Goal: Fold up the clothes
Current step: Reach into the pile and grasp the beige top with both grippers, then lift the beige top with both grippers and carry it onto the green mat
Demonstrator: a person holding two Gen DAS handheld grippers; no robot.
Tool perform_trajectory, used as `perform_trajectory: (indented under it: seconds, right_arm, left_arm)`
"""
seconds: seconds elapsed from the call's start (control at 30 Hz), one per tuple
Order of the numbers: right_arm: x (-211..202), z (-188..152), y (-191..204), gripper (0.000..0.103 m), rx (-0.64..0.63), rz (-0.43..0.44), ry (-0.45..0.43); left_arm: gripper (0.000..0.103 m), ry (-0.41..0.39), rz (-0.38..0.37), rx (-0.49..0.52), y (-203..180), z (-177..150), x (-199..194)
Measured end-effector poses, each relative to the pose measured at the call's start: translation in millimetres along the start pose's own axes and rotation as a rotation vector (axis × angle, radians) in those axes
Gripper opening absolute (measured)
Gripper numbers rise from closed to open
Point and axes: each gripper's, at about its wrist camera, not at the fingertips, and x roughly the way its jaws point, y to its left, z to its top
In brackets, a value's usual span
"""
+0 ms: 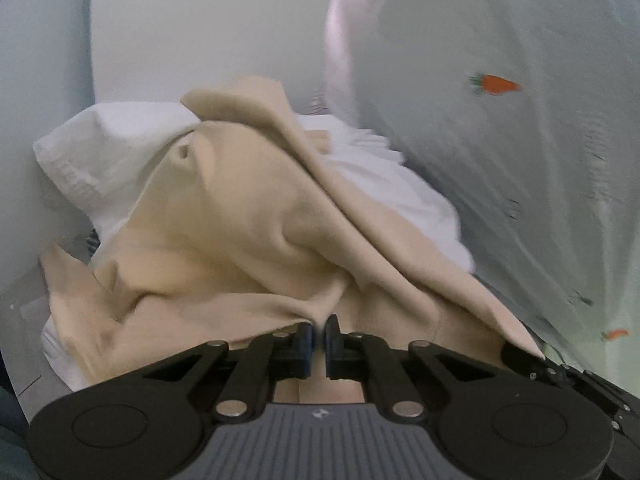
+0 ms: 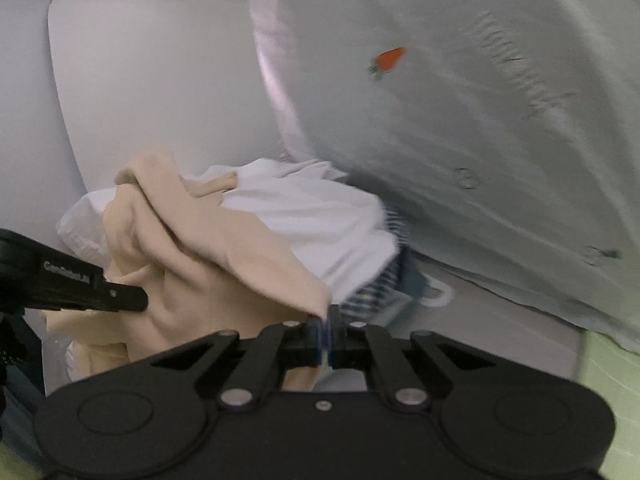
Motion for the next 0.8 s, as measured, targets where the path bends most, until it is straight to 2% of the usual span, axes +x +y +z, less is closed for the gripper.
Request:
perform_trajectory:
  seconds: [0.2,0.33,0.53,0.67,0.8]
  right_arm:
    - [-72,-28,-22,0.002,0.031,-0.066,-0.047]
    - [-128,-56,-46,0.002,0.062,-0.111,-0.053]
    - [-209,-104,-93,0.002,0.165,-0.196,-0.031]
    - [-263,-135,-127,0.002,0.21,-0.281,-0.046]
    - [-312,-161,-164,0.002,0.266,-0.381,-0.08]
  left_arm:
    - [0.006,-0.02,-0.063,0.065,-47,-34,-43]
    - [0.006,-0.022,-0.108,0.131,-89,-68,-75]
    - [0.005,0.038,-0.18,0.222,-165,-133,-104]
    - [0.005,0.084,-0.258,0.265,-213,-176,-120]
    - [0.005,0.092,-0.362,0.344,-269,-212,-141]
